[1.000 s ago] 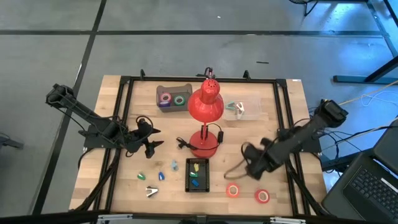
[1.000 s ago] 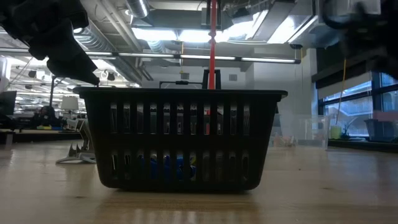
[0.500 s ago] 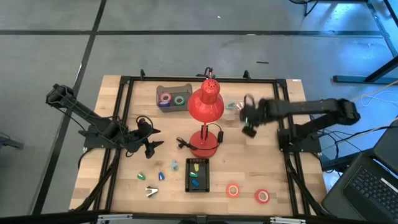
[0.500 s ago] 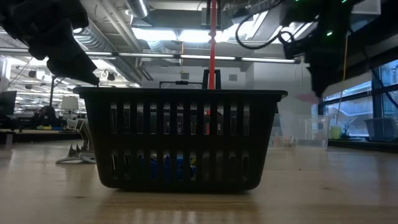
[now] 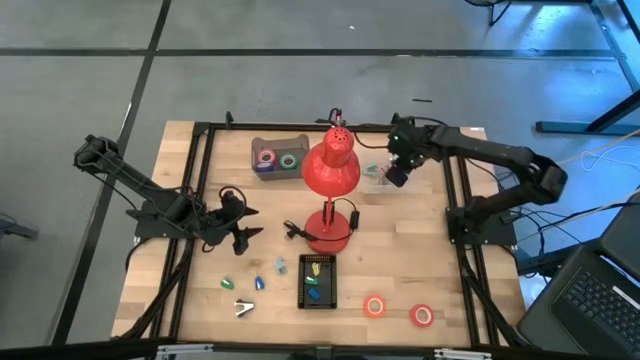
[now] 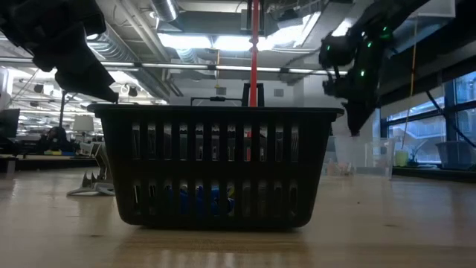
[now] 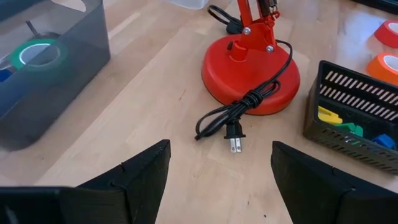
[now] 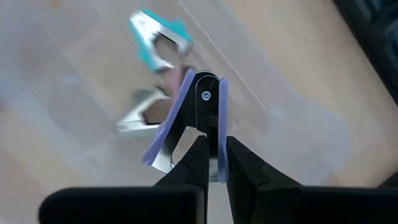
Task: Pick and place Stapler, Stapler remover, tape
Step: Put the purple staple remover into the transparent bin
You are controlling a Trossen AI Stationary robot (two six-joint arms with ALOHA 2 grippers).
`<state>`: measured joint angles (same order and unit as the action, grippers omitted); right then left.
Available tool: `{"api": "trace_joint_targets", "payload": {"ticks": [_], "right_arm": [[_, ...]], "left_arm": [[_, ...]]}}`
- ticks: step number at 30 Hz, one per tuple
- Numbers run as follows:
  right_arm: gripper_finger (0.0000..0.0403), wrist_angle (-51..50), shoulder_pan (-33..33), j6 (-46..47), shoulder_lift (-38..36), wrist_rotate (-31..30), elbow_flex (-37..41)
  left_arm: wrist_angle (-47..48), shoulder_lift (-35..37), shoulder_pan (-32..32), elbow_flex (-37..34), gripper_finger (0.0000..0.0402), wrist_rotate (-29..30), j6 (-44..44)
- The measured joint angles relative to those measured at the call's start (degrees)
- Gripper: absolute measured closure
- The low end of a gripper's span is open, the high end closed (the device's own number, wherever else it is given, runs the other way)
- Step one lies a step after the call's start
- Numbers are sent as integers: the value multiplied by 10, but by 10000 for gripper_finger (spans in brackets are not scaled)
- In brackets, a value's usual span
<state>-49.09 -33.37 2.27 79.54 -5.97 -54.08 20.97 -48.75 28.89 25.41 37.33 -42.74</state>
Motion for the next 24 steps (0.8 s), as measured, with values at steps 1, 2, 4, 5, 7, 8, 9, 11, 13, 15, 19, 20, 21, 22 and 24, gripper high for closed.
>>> {"api": "trace_joint_targets", "payload": {"ticks": [1,2,4,5,7,8,9,11,13,15,19,20,21,22,24], "right_arm": [[377,0,-9,-3,12,0,0],[377,0,-16,-9,25,0,0],[377,-2,-24,-15,51,0,0],[377,-2,-28,-15,62,0,0],[377,-5,-32,-23,86,2,0],[377,-5,-32,-26,97,2,0],[377,-5,-32,-28,106,2,0],[377,-5,-32,-28,125,6,0],[377,-7,-32,-27,139,7,0],[364,-8,-32,-27,146,7,0],[287,-14,-32,-25,137,11,0],[268,-17,-32,-25,130,11,0],[249,-17,-32,-24,122,11,0],[233,-20,-32,-22,113,11,0],[206,-27,-32,-16,89,11,0]], "left_arm": [[0,0,0,0,135,-2,0],[0,0,0,0,135,-4,0],[0,0,0,0,135,-8,0],[0,0,0,0,135,-9,0],[0,0,0,0,135,-9,0],[0,0,0,0,135,-9,0],[0,0,0,0,135,-9,0],[0,0,0,0,135,-9,0],[0,0,0,0,135,-10,0],[0,0,0,0,135,-11,0],[0,0,0,0,135,-15,0],[0,0,0,0,135,-15,0],[0,0,0,0,135,-15,0],[0,0,0,0,135,-15,0],[0,0,0,0,135,-15,0]]}}
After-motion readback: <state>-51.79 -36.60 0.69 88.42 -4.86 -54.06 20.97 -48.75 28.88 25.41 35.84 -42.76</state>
